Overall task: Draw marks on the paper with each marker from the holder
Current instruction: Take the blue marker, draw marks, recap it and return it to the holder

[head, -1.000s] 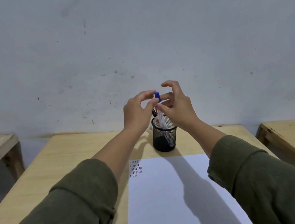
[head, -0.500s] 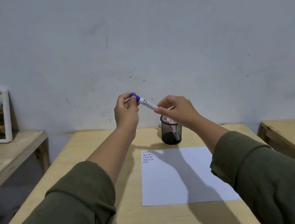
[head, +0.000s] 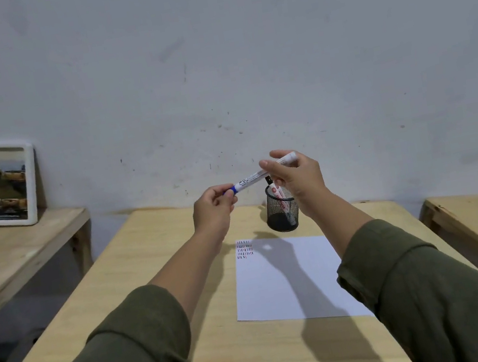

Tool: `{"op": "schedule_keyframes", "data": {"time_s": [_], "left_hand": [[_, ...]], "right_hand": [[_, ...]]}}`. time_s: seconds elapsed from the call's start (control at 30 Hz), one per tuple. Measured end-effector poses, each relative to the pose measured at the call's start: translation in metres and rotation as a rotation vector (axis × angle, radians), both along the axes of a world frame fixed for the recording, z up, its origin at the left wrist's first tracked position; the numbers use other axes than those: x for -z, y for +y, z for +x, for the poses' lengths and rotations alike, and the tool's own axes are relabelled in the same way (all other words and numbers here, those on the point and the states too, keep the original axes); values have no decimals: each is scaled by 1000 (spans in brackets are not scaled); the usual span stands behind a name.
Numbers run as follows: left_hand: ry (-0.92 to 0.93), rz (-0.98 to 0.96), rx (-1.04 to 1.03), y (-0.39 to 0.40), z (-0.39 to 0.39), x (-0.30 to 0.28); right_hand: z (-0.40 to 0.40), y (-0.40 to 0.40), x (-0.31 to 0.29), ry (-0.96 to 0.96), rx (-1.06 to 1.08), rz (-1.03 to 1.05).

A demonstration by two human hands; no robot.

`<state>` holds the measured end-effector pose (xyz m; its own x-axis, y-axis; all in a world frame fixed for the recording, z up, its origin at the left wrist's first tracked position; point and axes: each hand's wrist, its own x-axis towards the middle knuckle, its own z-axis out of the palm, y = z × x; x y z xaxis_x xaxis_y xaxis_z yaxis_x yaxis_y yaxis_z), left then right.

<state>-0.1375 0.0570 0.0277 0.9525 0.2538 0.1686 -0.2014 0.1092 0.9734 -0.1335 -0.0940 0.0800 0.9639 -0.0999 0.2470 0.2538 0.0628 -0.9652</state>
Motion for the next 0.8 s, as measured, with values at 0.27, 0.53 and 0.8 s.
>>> {"op": "schedule_keyframes", "data": {"time_s": [0.27,0.53,0.8], "left_hand": [[-73,312,-43,-13,-4,1],[-15,386,-50,-18,2,7],[205,367,-62,3,8,25]], "right_hand": [[-4,3,19,95,-92,98],[3,-3,31,70,-141,112],[10,-11,44,64,-193,139]]}}
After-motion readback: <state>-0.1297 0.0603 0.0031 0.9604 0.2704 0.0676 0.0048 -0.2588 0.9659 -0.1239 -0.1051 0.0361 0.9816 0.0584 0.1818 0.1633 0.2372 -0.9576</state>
